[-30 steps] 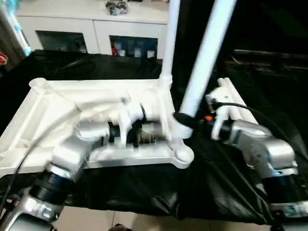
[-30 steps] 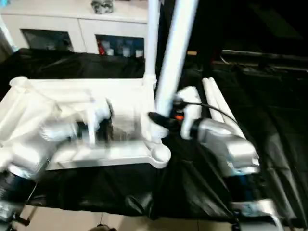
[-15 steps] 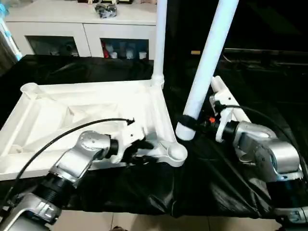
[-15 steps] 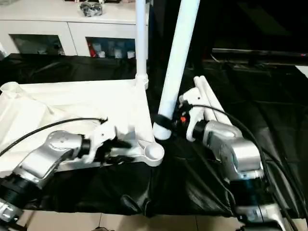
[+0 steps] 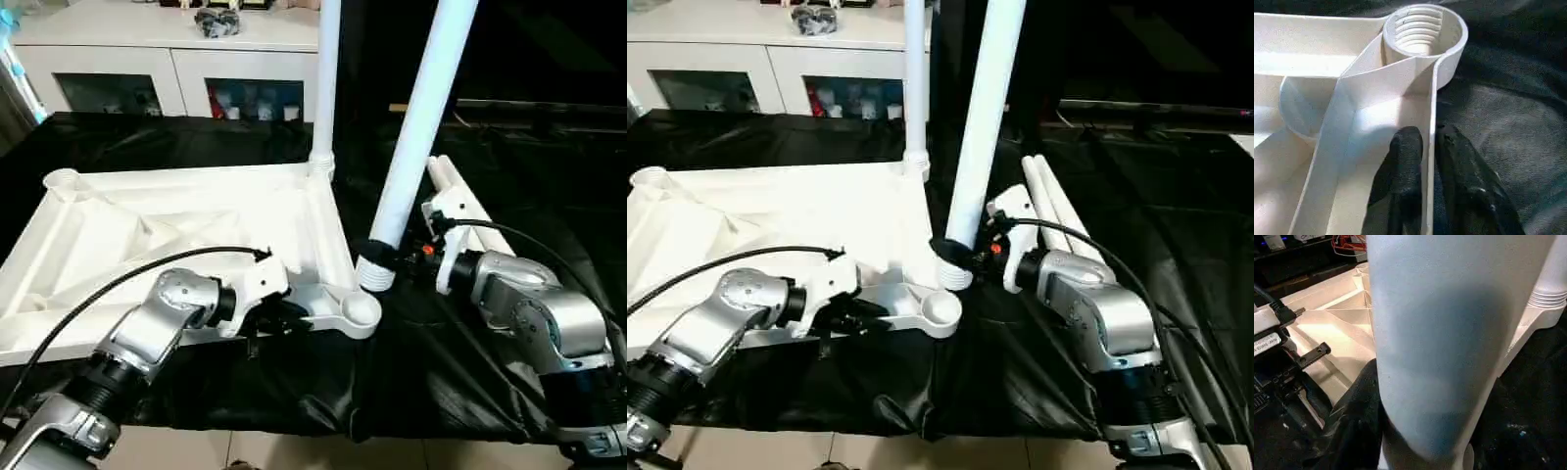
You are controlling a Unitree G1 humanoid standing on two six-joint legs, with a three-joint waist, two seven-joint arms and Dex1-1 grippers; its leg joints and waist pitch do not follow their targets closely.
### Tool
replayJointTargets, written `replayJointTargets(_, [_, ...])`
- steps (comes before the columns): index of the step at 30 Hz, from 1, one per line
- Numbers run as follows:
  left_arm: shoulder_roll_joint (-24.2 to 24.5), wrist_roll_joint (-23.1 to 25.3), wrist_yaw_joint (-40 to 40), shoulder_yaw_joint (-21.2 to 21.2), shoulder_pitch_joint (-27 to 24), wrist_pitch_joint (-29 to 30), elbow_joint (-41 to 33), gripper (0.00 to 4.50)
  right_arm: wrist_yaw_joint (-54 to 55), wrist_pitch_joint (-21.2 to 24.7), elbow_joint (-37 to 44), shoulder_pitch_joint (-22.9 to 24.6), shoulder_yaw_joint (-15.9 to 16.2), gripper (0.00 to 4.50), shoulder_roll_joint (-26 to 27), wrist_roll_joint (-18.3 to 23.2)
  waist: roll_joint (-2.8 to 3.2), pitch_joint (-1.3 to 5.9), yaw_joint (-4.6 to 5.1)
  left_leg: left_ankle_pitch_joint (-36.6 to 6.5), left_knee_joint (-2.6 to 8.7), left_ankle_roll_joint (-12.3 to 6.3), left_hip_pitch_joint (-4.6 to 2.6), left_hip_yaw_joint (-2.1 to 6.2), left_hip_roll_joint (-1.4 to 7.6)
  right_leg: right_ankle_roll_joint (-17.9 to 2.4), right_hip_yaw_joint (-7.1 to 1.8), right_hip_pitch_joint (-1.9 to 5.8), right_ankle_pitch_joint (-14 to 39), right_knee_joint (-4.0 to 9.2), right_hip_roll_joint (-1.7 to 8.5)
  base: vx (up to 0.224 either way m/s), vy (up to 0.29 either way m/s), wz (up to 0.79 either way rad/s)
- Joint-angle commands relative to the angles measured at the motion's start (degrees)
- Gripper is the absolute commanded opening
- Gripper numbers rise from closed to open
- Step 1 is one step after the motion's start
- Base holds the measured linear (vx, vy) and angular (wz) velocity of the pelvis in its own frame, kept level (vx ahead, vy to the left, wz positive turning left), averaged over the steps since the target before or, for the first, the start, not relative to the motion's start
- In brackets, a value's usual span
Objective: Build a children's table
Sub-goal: Insert table leg to table base
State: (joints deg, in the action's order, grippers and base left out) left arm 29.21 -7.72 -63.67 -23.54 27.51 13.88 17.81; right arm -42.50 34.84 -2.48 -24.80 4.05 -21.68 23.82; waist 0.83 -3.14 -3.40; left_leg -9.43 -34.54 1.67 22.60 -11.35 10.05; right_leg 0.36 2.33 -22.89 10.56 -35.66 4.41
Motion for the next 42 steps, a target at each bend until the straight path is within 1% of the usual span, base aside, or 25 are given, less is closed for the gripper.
replayJointTargets(1, [0.7, 0.1, -0.7, 0.3, -0.4, 0.4, 0.3, 0.30, -0.3, -0.1, 1.1, -0.1, 0.3, 1.90, -0.4, -0.9, 0.26, 3.89, -0.12, -16.9, 4.36, 2.81, -1.99, 1.61, 2.83, -11.7, -2.26, 1.74, 15.2, 4.59, 3.59, 0.000, 0.000, 0.00])
replayJointTargets(5, [0.6, 1.3, -0.5, 0.0, -0.7, 0.1, 1.1, 0.00, -0.4, -0.3, 0.9, -0.1, 0.6, 1.90, -0.4, -0.9, 0.25, 3.92, -0.07, -16.6, 4.39, 2.67, -1.91, 1.65, 2.83, -11.7, -2.25, 1.84, 14.7, 4.51, 3.59, 0.000, 0.000, 0.00])
replayJointTargets(7, [0.5, 1.5, -0.3, 0.0, -0.7, 0.1, 1.3, 0.00, -0.4, -0.3, 0.9, -0.1, 0.7, 1.90, -0.4, -0.9, 0.27, 3.93, -0.04, -16.4, 4.41, 2.66, -1.88, 1.65, 2.85, -11.7, -2.26, 1.83, 14.5, 4.49, 3.57, 0.000, 0.000, 0.00])
replayJointTargets(10, [0.0, 3.7, 1.8, -1.3, -0.6, 0.4, 2.4, 0.00, -0.5, -0.3, 0.5, -0.3, 1.0, 1.90, -0.3, -1.1, 0.11, 3.91, 0.02, -16.2, 4.36, 2.40, -1.89, 1.57, 2.82, -11.8, -2.30, 1.85, 14.2, 4.51, 3.58, 0.000, 0.000, 0.00])
replayJointTargets(11, [-0.4, 5.4, 3.4, -2.1, -0.7, -0.4, 2.9, 0.00, -0.6, -0.5, 0.1, -0.6, 1.2, 1.90, -0.2, -1.2, 0.19, 3.86, -0.01, -16.5, 4.37, 2.39, -1.94, 1.58, 2.86, -11.7, -2.31, 1.78, 14.8, 4.62, 3.61, 0.000, 0.000, 0.00])
replayJointTargets(13, [-0.7, 5.9, 4.0, -2.1, -0.7, -1.0, 3.2, 0.00, -0.6, -0.6, -0.1, -0.7, 1.2, 1.90, -0.2, -1.3, 0.19, 3.70, -0.06, -17.9, 4.42, 2.66, -2.07, 1.64, 2.88, -11.3, -2.33, 1.67, 17.1, 4.86, 3.67, 0.000, 0.000, 0.00])
replayJointTargets(14, [-1.2, 6.4, 4.9, -1.6, -0.7, -1.8, 3.7, 0.00, -0.7, -0.7, -0.4, -1.0, 1.2, 1.90, -0.3, -1.3, 0.09, 3.58, -0.02, -19.3, 4.46, 3.03, -2.17, 1.70, 2.84, -10.6, -2.33, 1.55, 19.7, 5.12, 3.70, 0.000, 0.000, 0.00])
replayJointTargets(17, [-1.7, 6.6, 6.3, -1.1, -0.2, -1.3, 4.2, 0.00, -0.7, -0.7, -0.5, -1.1, 1.2, 1.90, -0.3, -1.3, 0.03, 3.48, 0.05, -20.4, 4.60, 3.40, -2.16, 1.88, 2.86, -9.7, -2.31, 1.51, 22.4, 5.32, 3.77, 0.000, 0.000, 0.00])
replayJointTargets(18, [-3.1, 6.4, 8.6, 0.2, 0.6, -1.2, 5.4, 0.28, -0.7, -0.8, -0.7, -1.3, 1.3, 1.90, -0.3, -1.3, 0.01, 3.40, 0.07, -21.2, 4.63, 3.60, -2.22, 1.93, 2.84, -9.3, -2.28, 1.43, 23.9, 5.48, 3.78, 0.000, 0.000, 0.00])
replayJointTargets(19, [-3.4, 6.3, 9.0, 0.4, 0.8, -1.1, 5.7, 0.45, -0.7, -0.8, -0.7, -1.3, 1.2, 1.90, -0.3, -1.4, -0.06, 3.30, 0.12, -22.2, 4.53, 3.76, -2.34, 1.96, 2.74, -8.8, -2.24, 1.32, 26.0, 5.75, 3.86, 0.000, 0.000, 0.00])
replayJointTargets(20, [-5.2, 5.7, 10.7, 1.8, 2.1, -0.1, 7.0, 0.57, -0.9, -0.9, -1.2, -1.7, 1.2, 1.90, -0.1, -1.7, -0.42, 3.33, 0.15, -22.3, 4.48, 3.67, -2.41, 1.89, 2.71, -8.4, -2.24, 1.25, 26.9, 5.93, 3.87, 0.000, 0.000, 0.00])
replayJointTargets(21, [-5.4, 5.9, 10.9, 1.9, 2.4, -0.4, 7.2, 0.57, -0.9, -0.9, -1.3, -1.8, 1.2, 1.90, -0.1, -1.8, -0.23, 3.40, 0.07, -21.8, 4.39, 3.66, -2.32, 2.02, 2.68, -8.2, -2.20, 1.34, 27.5, 5.87, 4.00, 0.000, 0.000, 0.00])
replayJointTargets(22, [-5.5, 6.0, 11.0, 1.9, 2.5, -0.6, 7.3, 0.57, -1.0, -0.9, -1.3, -1.8, 1.2, 1.90, 0.0, -1.8, -0.26, 3.34, 0.07, -21.8, 4.45, 3.58, -2.27, 2.08, 2.70, -7.9, -2.18, 1.27, 27.9, 6.04, 3.98, 0.000, 0.000, 0.00])
replayJointTargets(24, [-6.0, 7.4, 13.0, 1.8, 3.2, -1.7, 8.5, 0.87, -1.0, -1.0, -1.5, -2.0, 1.2, 1.90, 0.1, -1.9, -0.33, 3.32, 0.19, -22.0, 4.60, 3.49, -2.09, 2.24, 2.71, -7.1, -2.08, 1.35, 28.5, 6.15, 3.94, 0.000, 0.000, 0.00])
replayJointTargets(25, [-5.9, 7.8, 13.1, 1.5, 3.5, -2.2, 8.9, 0.87, -1.0, -1.0, -1.6, -2.1, 1.2, 1.90, 0.1, -2.0, -0.36, 3.33, 0.26, -22.0, 4.65, 3.41, -1.91, 2.32, 2.60, -6.7, -1.97, 1.47, 29.0, 6.22, 3.92, 0.000, 0.000, 0.00])
replayJointTargets(26, [-5.8, 7.9, 12.7, 1.4, 3.5, -2.5, 9.2, 0.96, -1.0, -1.1, -1.6, -2.1, 1.2, 1.90, 0.1, -2.0, -0.24, 3.35, 0.29, -22.1, 4.67, 3.32, -1.99, 2.39, 2.61, -6.4, -1.92, 1.42, 29.3, 6.33, 3.98, 0.000, 0.000, 0.00])
replayJointTargets(28, [-5.7, 7.8, 12.3, 1.4, 3.4, -2.3, 9.4, 1.00, -1.0, -1.0, -1.5, -2.1, 1.2, 1.90, 0.1, -1.9, -0.18, 3.40, 0.37, -22.2, 4.73, 3.28, -2.07, 2.42, 2.66, -6.6, -1.86, 1.38, 28.7, 6.38, 3.95, 0.000, 0.000, 0.00])
replayJointTargets(30, [-5.5, 7.7, 11.7, 1.5, 3.4, -2.3, 9.8, 1.00, -1.0, -0.9, -1.4, -2.0, 1.1, 1.90, 0.0, -1.8, -0.13, 3.33, 0.39, -23.3, 4.72, 3.36, -2.44, 2.35, 2.72, -7.4, -1.88, 1.03, 27.9, 6.39, 3.81, 0.000, 0.000, 0.00])
replayJointTargets(32, [-5.7, 7.4, 11.4, 2.0, 3.5, -2.2, 10.3, 1.00, -1.0, -0.9, -1.3, -2.0, 1.0, 1.90, 0.0, -1.8, -0.07, 3.38, 0.39, -23.5, 4.79, 3.42, -2.42, 2.34, 2.73, -7.8, -1.91, 1.10, 26.8, 6.29, 3.79, 0.000, 0.000, 0.00])
replayJointTargets(33, [-5.7, 7.2, 11.3, 2.2, 3.5, -2.1, 10.4, 0.73, -1.0, -1.0, -1.4, -2.0, 1.0, 1.90, 0.0, -1.9, -0.07, 3.41, 0.35, -23.4, 4.77, 3.39, -2.46, 2.28, 2.71, -8.2, -1.95, 1.08, 26.0, 6.24, 3.79, 0.000, 0.000, 0.00])
replayJointTargets(35, [-6.1, 5.9, 10.4, 3.0, 3.7, -1.9, 11.0, 0.66, -1.1, -1.0, -1.5, -2.0, 0.9, 1.90, -0.1, -1.9, -0.10, 3.36, 0.33, -23.1, 4.69, 3.17, -2.48, 2.11, 2.61, -8.6, -2.02, 1.04, 25.5, 6.32, 3.77, 0.000, 0.000, 0.00])
replayJointTargets(37, [-6.3, 5.7, 10.2, 3.3, 3.9, -2.2, 11.5, 0.66, -1.1, -1.0, -1.6, -2.0, 0.8, 1.90, 0.0, -2.0, -0.05, 3.41, 0.26, -22.9, 4.70, 3.09, -2.42, 2.12, 2.67, -8.9, -2.03, 1.14, 25.0, 6.22, 3.81, 0.000, 0.000, 0.00])
replayJointTargets(38, [-6.5, 5.4, 10.0, 3.6, 3.9, -1.9, 11.9, 0.60, -1.1, -1.0, -1.7, -2.1, 0.8, 1.90, 0.0, -2.0, -0.08, 3.40, 0.29, -22.9, 4.68, 3.06, -2.50, 2.09, 2.67, -8.9, -2.02, 1.09, 25.1, 6.27, 3.81, 0.000, 0.000, 0.00])
replayJointTargets(39, [-6.5, 5.4, 10.0, 3.6, 3.9, -1.9, 11.9, 0.29, -1.1, -1.0, -1.7, -2.1, 0.8, 1.90, 0.0, -2.0, -0.07, 3.41, 0.26, -23.0, 4.67, 3.08, -2.51, 2.12, 2.69, -8.9, -2.03, 1.10, 25.1, 6.24, 3.83, 0.000, 0.000, 0.00])
replayJointTargets(42, [-6.8, 4.9, 9.3, 4.1, 4.1, -1.6, 13.1, 0.24, -0.6, -2.1, -3.5, -2.6, 1.2, 1.90, 0.6, -2.9, -0.01, 3.37, 0.34, -23.5, 4.63, 3.22, -2.61, 2.15, 2.64, -8.7, -1.98, 0.98, 26.4, 6.41, 3.87, 0.000, 0.000, 0.00])
